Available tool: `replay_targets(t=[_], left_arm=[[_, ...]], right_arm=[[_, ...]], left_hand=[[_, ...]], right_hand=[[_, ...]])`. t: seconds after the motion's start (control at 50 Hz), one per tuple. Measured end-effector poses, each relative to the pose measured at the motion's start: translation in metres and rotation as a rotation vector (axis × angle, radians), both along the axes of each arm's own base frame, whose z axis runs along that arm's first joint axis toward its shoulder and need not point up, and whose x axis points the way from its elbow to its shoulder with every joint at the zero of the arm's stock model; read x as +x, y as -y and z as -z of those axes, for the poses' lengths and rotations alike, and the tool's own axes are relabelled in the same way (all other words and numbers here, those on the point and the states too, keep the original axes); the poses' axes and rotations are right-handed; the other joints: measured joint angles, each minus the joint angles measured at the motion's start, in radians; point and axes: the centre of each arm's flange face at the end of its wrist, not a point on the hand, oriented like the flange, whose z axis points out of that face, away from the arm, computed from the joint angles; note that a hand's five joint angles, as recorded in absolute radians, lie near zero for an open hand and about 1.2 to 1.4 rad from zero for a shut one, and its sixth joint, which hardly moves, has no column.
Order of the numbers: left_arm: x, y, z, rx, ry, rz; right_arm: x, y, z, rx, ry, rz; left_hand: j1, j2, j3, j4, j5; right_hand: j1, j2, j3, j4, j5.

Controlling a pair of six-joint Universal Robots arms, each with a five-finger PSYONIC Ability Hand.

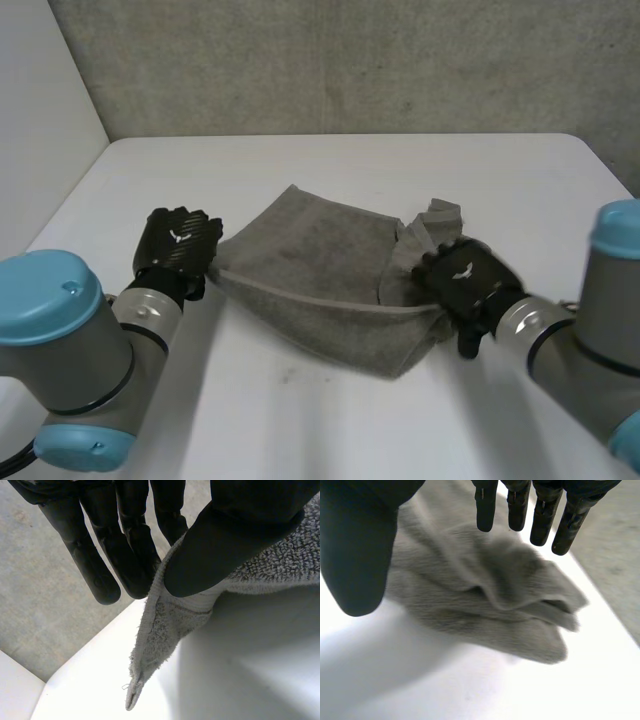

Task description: Fold the towel.

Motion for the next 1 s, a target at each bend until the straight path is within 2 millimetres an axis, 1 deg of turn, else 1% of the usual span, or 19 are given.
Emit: replay_targets(t=[0.06, 0.12, 0.18, 0.2, 0.24, 0.3, 0.32, 0.44, 0.56, 0.76, 0.84, 0.86, 0.88, 1.0], left_arm=[[0.002, -0.004, -0.004, -0.010, -0.005, -0.002], [0.005, -0.005, -0.008, -0.016, -0.008, -0.006], [0.008, -0.005, -0.012, -0.026, -0.014, -0.015], [0.010, -0.004, -0.014, -0.032, -0.018, -0.023], [0.013, -0.004, -0.017, -0.039, -0.022, -0.032], [0.017, -0.002, -0.021, -0.047, -0.028, -0.043], [0.019, -0.002, -0.023, -0.053, -0.031, -0.050], [0.023, -0.003, -0.027, -0.062, -0.036, -0.060], [0.025, -0.004, -0.028, -0.065, -0.037, -0.066], [0.028, -0.003, -0.026, -0.059, -0.034, -0.072], [0.028, -0.002, -0.025, -0.057, -0.034, -0.075], [0.028, -0.002, -0.025, -0.057, -0.034, -0.075], [0.029, -0.002, -0.025, -0.057, -0.034, -0.077], [0.030, -0.001, -0.024, -0.055, -0.034, -0.080]], right_arm=[[-0.009, 0.010, -0.010, -0.017, 0.063, 0.060], [-0.023, 0.024, -0.019, -0.030, 0.140, 0.136], [-0.034, 0.035, -0.022, -0.036, 0.187, 0.175], [-0.040, 0.041, -0.022, -0.039, 0.212, 0.188], [-0.045, 0.045, -0.022, -0.040, 0.227, 0.193], [-0.050, 0.052, -0.020, -0.038, 0.254, 0.175], [-0.051, 0.054, -0.019, -0.039, 0.269, 0.144], [-0.048, 0.060, -0.013, -0.065, 0.304, 0.045], [-0.041, 0.074, 0.001, -0.101, 0.324, -0.044], [-0.036, 0.086, 0.018, -0.163, 0.274, -0.088], [-0.034, 0.093, 0.031, -0.215, 0.230, -0.108], [-0.034, 0.093, 0.031, -0.215, 0.230, -0.108], [-0.033, 0.095, 0.035, -0.228, 0.220, -0.114], [-0.030, 0.101, 0.043, -0.245, 0.212, -0.125]], left_hand=[[0.000, 0.000, 0.000, 0.000, 0.000], [0.000, 0.000, 0.000, 0.000, 0.000], [0.000, 0.000, 0.000, 0.000, 0.000], [0.000, 0.000, 0.000, 0.000, 0.000], [0.000, 0.000, 0.000, 0.000, 0.000], [0.000, 0.000, 0.000, 0.000, 0.000], [0.000, 0.000, 0.000, 0.000, 0.000], [0.000, 0.000, 0.000, 0.000, 0.000], [0.000, 0.000, 0.000, 0.000, 0.000], [0.000, 0.000, 0.000, 0.000, 0.000], [0.000, 0.000, 0.000, 0.000, 0.000], [0.000, 0.000, 0.000, 0.000, 0.000], [0.000, 0.000, 0.000, 0.000, 0.000], [0.000, 0.000, 0.000, 0.000, 0.000]], right_hand=[[0.000, 0.000, 0.000, 0.000, 0.000], [0.000, 0.000, 0.000, 0.000, 0.000], [0.001, 0.000, 0.000, 0.000, 0.000], [0.000, 0.000, 0.000, 0.000, 0.000], [0.000, 0.000, 0.000, 0.000, 0.000], [0.001, 0.003, 0.003, 0.003, 0.002], [0.004, 0.003, 0.021, 0.007, 0.010], [0.008, 0.047, 0.077, 0.055, 0.052], [0.078, 0.105, 0.133, 0.109, 0.101], [0.159, 0.201, 0.225, 0.208, 0.184], [0.244, 0.313, 0.327, 0.305, 0.275], [0.244, 0.313, 0.327, 0.305, 0.275], [0.290, 0.364, 0.381, 0.358, 0.324], [0.298, 0.374, 0.393, 0.371, 0.340]])
